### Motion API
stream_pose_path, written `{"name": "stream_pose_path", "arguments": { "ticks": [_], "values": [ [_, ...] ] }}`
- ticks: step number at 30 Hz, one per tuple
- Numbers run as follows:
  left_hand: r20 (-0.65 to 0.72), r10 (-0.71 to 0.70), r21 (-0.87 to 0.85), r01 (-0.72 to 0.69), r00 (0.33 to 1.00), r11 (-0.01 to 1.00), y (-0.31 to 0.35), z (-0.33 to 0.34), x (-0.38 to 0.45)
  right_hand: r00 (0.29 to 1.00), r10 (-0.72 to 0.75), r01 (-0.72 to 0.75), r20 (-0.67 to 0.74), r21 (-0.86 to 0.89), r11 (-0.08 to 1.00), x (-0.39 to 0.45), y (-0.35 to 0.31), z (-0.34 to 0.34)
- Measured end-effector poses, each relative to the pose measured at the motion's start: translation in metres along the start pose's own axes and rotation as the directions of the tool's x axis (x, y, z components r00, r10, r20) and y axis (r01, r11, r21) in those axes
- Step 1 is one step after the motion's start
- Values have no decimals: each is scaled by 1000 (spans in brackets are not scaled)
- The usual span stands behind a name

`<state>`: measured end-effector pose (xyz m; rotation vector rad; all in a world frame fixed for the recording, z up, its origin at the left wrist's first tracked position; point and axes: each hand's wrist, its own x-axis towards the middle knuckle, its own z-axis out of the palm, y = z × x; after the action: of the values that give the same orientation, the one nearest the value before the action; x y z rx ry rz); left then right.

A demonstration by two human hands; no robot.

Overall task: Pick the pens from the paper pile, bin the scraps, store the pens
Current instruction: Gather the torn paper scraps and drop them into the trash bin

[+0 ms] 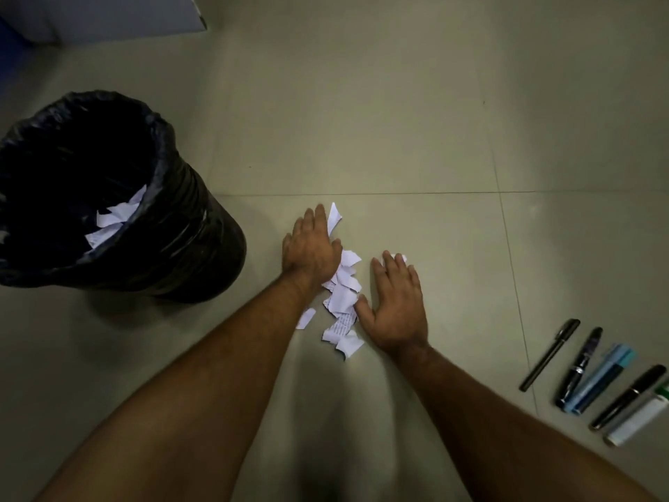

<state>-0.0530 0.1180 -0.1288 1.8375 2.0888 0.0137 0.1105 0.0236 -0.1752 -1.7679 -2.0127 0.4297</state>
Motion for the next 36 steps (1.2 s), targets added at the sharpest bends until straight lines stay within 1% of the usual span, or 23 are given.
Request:
{"name": "stream_pose_path", "arguments": {
  "ticks": [1,3,5,7,8,10,12,13,15,16,18,19,20,22,23,25,27,28,30,32,34,36],
  "values": [
    [76,36,5,-37,996,999,-1,0,6,1000,-7,7,-5,5,1000,0,0,0],
    [159,151,83,-166,976,983,2,2,5,1000,-4,5,-7,11,1000,0,1,-1],
    [189,250,136,-277,950,951,5,1,-12,1000,-6,6,-8,20,1000,1,1,-4],
    [174,344,113,-365,923,924,7,-1,-37,1000,-8,8,1,27,1000,2,1,-6],
    [152,372,86,-387,916,918,4,-1,-49,1000,-6,5,19,32,999,2,0,-8],
    [47,372,29,-373,927,927,-4,-2,-68,998,-6,4,61,32,999,2,0,-10],
    [-73,308,11,-308,949,951,-14,-1,-77,998,-9,7,68,20,1000,2,1,-11],
    [-79,252,1,-253,964,967,-18,1,-78,997,-11,11,70,8,1000,1,1,-11],
    [22,138,-23,-137,990,990,-21,4,-79,996,-12,15,87,-26,1000,2,2,-10],
    [72,122,-17,-121,990,992,-21,5,-81,996,-8,13,91,-50,999,2,1,-9],
    [121,182,-20,-180,976,983,-17,7,-86,995,12,-4,99,-86,996,6,-3,-6],
    [122,212,-38,-209,970,977,-17,10,-90,994,21,-11,109,-90,996,10,-6,-5],
    [115,209,-58,-203,971,977,-17,11,-93,992,17,-6,123,-92,996,16,-10,-5],
    [107,139,-110,-127,984,986,-22,10,-97,976,-5,24,219,-87,996,26,-17,-8],
    [126,108,-148,-89,986,985,-24,8,-99,960,-13,35,280,-73,997,28,-20,-13],
    [224,95,-184,-54,970,982,-25,2,-101,935,-19,28,355,-20,999,27,-18,-22],
    [323,119,-117,-85,939,989,-22,-3,-104,914,-49,43,403,24,999,20,-16,-36],
    [353,117,-36,-111,928,993,-20,-4,-106,900,-62,50,431,39,998,16,-15,-40],
    [350,95,128,-148,932,981,-13,0,-113,863,-77,71,499,31,997,11,-15,-46],
    [289,72,210,-137,954,968,-5,2,-121,825,-101,131,556,-15,991,7,-14,-48],
    [221,72,190,-115,973,975,-1,5,-126,835,-140,185,532,-33,982,2,-12,-45],
    [185,83,119,-106,979,987,3,9,-131,881,-149,184,450,-36,982,-4,-14,-42]
  ]
}}
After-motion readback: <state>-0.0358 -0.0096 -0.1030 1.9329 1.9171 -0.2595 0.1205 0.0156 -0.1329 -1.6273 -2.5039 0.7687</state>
